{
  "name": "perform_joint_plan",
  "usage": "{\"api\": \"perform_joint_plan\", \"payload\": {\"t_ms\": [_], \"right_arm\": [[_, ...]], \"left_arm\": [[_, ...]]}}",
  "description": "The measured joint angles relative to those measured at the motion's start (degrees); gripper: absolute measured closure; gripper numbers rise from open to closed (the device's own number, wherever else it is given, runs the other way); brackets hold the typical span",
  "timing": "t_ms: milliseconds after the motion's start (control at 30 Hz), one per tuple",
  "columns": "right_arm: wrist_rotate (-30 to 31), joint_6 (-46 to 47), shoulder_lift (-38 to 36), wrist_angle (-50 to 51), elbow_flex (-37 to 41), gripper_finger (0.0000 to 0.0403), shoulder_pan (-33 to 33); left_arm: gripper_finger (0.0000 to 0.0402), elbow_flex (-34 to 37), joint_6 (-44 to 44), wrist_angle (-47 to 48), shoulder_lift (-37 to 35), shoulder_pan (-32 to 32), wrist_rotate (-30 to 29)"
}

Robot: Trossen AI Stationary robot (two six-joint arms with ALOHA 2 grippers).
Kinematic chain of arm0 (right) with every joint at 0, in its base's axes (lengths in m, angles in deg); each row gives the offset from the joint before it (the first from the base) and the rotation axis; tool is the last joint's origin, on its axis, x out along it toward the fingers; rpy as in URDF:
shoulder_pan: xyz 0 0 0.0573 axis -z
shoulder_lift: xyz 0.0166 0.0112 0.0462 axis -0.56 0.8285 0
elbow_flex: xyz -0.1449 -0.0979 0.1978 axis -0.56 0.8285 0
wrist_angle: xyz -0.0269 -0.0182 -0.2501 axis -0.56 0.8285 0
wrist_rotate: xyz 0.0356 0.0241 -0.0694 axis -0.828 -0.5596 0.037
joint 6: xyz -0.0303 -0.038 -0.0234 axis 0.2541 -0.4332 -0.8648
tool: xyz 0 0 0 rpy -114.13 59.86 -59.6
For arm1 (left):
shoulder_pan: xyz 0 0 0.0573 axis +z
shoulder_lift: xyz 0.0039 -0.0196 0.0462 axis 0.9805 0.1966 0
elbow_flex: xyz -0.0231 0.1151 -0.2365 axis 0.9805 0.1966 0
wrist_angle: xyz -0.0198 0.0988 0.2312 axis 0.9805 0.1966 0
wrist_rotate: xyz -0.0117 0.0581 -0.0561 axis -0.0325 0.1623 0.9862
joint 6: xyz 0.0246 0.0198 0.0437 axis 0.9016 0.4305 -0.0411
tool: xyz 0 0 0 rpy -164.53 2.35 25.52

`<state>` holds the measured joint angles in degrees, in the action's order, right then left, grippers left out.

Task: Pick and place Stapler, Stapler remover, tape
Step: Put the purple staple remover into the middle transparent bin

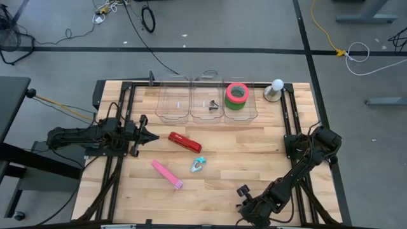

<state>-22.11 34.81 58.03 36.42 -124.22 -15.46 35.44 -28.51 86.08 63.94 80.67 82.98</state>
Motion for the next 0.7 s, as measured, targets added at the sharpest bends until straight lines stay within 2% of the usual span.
{"api": "perform_joint_plan", "payload": {"t_ms": [333,700], "right_arm": [[0.02,-0.84,-0.43,-0.16,0.08,0.0393,0.0],[-0.85,-1.87,-5.94,0.28,0.13,0.0394,2.12]], "left_arm": [[0.0399,0.0,-0.02,-0.01,0.0,0.0,-0.01],[0.0399,0.01,0.0,-0.01,-0.01,-0.01,0.0]]}}
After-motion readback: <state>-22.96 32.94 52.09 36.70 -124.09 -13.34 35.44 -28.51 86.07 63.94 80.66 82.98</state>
